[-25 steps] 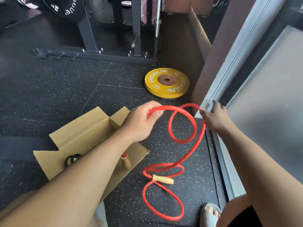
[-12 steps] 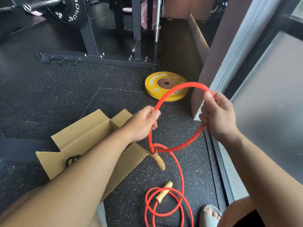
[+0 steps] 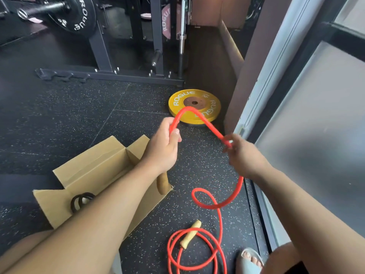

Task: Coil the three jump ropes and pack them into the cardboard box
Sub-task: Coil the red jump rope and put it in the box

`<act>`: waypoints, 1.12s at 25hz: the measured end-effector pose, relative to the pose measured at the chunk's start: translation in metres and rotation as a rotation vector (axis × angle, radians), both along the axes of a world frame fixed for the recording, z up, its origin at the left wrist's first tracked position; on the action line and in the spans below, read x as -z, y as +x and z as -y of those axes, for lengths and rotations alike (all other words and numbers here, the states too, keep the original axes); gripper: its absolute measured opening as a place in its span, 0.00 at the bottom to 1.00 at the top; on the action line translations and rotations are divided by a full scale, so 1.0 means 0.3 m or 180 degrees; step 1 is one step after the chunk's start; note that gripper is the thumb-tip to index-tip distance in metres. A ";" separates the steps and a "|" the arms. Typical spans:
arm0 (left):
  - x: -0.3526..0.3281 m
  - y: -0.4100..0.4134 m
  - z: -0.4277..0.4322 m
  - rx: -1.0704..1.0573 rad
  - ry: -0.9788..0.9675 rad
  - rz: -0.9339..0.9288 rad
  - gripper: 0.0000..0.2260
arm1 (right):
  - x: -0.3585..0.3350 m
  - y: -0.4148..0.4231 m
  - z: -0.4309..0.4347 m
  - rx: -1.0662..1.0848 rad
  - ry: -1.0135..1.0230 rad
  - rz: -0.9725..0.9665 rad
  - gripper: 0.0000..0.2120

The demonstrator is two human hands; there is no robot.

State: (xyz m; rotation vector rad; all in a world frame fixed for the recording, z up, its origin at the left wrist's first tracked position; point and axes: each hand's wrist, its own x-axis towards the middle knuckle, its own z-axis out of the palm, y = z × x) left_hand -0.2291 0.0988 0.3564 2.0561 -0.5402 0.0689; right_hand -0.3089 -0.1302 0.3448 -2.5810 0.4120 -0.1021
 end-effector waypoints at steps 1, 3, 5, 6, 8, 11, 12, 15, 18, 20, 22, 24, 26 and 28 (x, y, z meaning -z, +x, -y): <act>-0.003 -0.003 -0.002 0.0020 0.0116 0.0107 0.10 | 0.004 -0.004 -0.010 -0.0214 -0.0232 -0.0140 0.12; -0.003 -0.001 -0.004 0.0120 0.0376 0.0330 0.14 | 0.001 -0.006 -0.033 -0.0758 -0.0523 -0.0188 0.09; 0.007 0.007 -0.004 0.0287 0.0778 0.0564 0.17 | -0.004 -0.005 -0.081 -0.1599 -0.0593 -0.0234 0.07; 0.010 0.006 -0.002 0.0455 0.1064 0.0620 0.17 | -0.005 -0.008 -0.115 -0.2016 -0.0599 -0.0258 0.07; 0.017 -0.016 0.001 0.0887 0.1698 0.0589 0.14 | -0.003 -0.016 -0.164 -0.2562 -0.0510 -0.0072 0.09; -0.004 -0.023 -0.008 0.1106 0.2092 0.0025 0.16 | -0.033 -0.016 -0.158 -0.2634 -0.0296 0.0577 0.10; -0.010 -0.021 -0.011 0.1147 0.2005 -0.0143 0.18 | -0.042 -0.017 -0.145 -0.2533 -0.0246 0.0799 0.11; -0.021 -0.030 -0.014 0.1409 0.1881 -0.0480 0.20 | -0.048 -0.021 -0.107 -0.2121 -0.0286 0.1289 0.19; -0.030 -0.040 -0.023 0.1628 0.1617 -0.0851 0.22 | -0.069 -0.037 -0.102 -0.1359 -0.0824 0.1354 0.26; -0.042 -0.040 -0.032 0.1761 0.1281 -0.0994 0.26 | -0.090 -0.036 -0.085 -0.0986 -0.0913 0.1100 0.28; -0.058 -0.046 -0.034 0.1867 0.0844 -0.1184 0.24 | -0.098 -0.032 -0.062 -0.1185 -0.0330 0.0564 0.28; -0.077 -0.062 -0.028 0.1851 0.0493 -0.1407 0.17 | -0.087 -0.033 -0.068 -0.1512 0.0364 0.0144 0.24; -0.075 -0.077 -0.022 0.1902 0.0199 -0.1548 0.16 | -0.063 -0.043 -0.108 -0.1678 0.0649 0.0135 0.19; -0.053 -0.088 -0.012 0.2020 -0.0010 -0.1730 0.19 | -0.044 -0.044 -0.140 -0.1821 0.0547 0.0349 0.19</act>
